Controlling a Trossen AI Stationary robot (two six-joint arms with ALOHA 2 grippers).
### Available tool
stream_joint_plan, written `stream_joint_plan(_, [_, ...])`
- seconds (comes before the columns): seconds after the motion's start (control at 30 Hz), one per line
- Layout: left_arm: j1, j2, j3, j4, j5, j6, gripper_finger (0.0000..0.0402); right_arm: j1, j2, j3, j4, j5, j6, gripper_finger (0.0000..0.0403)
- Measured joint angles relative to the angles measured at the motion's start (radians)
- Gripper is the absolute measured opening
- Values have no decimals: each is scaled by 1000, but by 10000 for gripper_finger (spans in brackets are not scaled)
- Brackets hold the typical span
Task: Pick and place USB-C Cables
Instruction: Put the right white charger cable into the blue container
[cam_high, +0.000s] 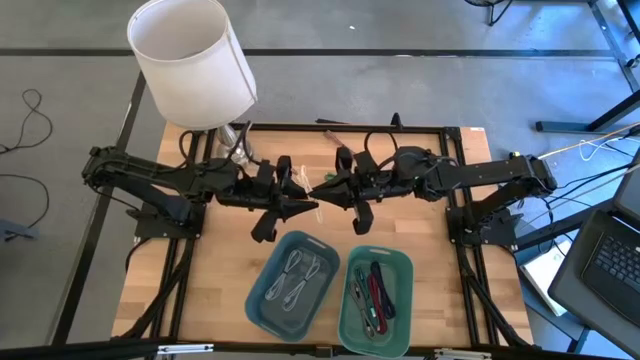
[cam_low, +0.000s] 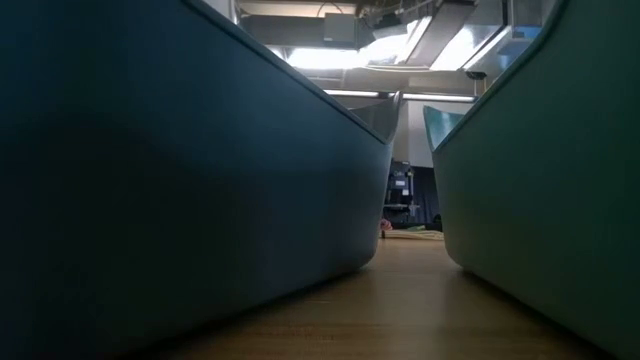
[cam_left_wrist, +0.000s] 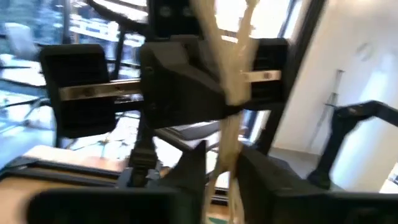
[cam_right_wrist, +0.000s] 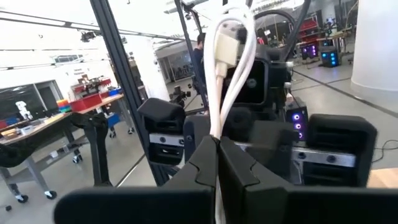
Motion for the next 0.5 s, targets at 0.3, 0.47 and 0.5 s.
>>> stream_joint_plan(0.3, [13, 0, 0, 1, 54, 15, 12, 0, 0, 0, 1, -15, -81, 21])
stream_joint_plan(0.47, [12, 0, 0, -1, 66, 10, 12, 0, -26, 13, -73, -16, -144, 124])
stream_joint_plan(0.5, [12, 0, 0, -1, 69, 9, 12, 0, -31, 29, -118, -16, -158, 149])
